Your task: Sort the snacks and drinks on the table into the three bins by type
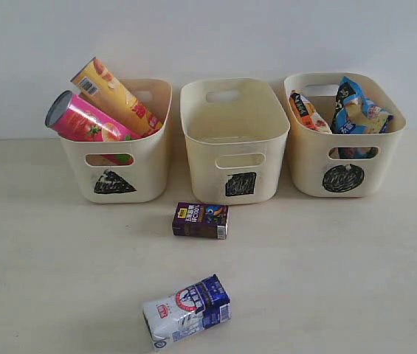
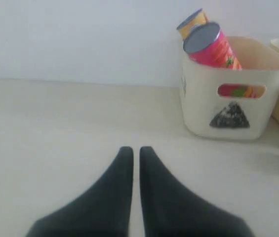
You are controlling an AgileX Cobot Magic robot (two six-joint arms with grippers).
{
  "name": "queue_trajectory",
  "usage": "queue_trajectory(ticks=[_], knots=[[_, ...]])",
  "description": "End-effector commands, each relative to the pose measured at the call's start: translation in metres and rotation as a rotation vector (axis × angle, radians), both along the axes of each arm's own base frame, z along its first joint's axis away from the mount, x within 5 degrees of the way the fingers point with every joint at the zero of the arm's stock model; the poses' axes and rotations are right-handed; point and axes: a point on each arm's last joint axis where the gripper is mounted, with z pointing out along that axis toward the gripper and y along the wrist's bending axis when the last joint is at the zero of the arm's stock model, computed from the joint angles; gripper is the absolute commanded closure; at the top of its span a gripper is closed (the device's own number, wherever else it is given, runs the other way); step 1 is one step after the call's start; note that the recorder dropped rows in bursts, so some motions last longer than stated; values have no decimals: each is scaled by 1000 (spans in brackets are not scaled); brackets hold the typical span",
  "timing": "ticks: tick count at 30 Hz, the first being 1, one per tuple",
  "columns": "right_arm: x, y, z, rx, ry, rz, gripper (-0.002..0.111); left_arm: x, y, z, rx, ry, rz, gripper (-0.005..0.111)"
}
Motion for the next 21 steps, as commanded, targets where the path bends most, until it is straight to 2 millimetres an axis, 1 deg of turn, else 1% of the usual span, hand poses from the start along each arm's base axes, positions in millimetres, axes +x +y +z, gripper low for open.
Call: queue_trajectory(ticks=[1,2,3,5,6,7,8,10,11,14,16,21], knots=[[-15,-1,-10,42,-25,15,108,-2,5,27,-297,-321,43,102],[-18,-1,-17,50,-14,21,108,-4,8,36,-321,-428,61,102],[-19,-1,-20,50,-14,22,108,-6,9,41,-333,-485,69,102],[-20,-2,-32,38,-4,16,108,-11,13,52,-627,-652,37,102],[-20,-2,-36,37,-1,11,108,-13,14,55,-701,-698,21,102],[-20,-3,-41,36,4,7,108,-14,16,56,-691,-727,31,102],[-20,-3,-40,37,-7,4,108,-15,16,57,-690,-729,31,102],[-20,-2,-42,20,18,11,108,-16,12,70,-705,-684,6,102],[-20,-2,-42,25,15,10,108,-15,7,83,-649,-584,-14,102],[-20,-2,-43,33,26,13,108,-14,1,107,-419,-454,-18,102],[-20,-2,-44,49,39,18,108,-12,0,123,-338,-423,-19,102],[-20,-1,-47,61,73,28,108,-7,-2,169,-119,-443,-60,102]])
